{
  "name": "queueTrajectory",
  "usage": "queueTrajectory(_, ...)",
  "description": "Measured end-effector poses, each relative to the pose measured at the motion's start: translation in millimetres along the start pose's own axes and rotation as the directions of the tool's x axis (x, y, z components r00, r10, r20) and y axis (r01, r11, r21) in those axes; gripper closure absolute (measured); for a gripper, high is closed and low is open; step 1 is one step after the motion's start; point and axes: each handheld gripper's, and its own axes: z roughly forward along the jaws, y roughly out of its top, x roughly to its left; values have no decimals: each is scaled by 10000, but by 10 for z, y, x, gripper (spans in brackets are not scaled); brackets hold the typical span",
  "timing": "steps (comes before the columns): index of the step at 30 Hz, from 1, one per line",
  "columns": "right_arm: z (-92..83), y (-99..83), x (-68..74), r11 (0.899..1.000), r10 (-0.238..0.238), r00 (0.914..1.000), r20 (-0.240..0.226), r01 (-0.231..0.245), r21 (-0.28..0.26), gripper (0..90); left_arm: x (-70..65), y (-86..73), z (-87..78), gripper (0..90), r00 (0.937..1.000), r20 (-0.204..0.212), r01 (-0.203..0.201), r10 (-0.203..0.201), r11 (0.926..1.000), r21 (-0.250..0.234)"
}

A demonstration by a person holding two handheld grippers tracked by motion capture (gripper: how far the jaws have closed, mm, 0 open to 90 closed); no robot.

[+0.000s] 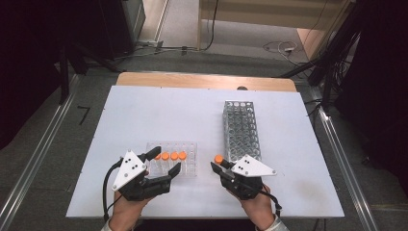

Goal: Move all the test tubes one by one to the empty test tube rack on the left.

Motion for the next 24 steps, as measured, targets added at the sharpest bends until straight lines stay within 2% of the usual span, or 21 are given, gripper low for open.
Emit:
queueTrajectory(9,95,-33,174,9991,-285,9982,-528,300,284,716,-168,-33,75,298,9960,810,-396,375,9989,243)
queueTrajectory(14,112,-35,221,9988,-395,9970,-664,414,272,716,-238,-57,115,320,9927,1079,-582,539,9976,373)
queueTrajectory(24,180,-44,370,9967,-646,9915,-1129,698,423,716,-342,-111,195,478,9833,1661,-843,737,9947,580)
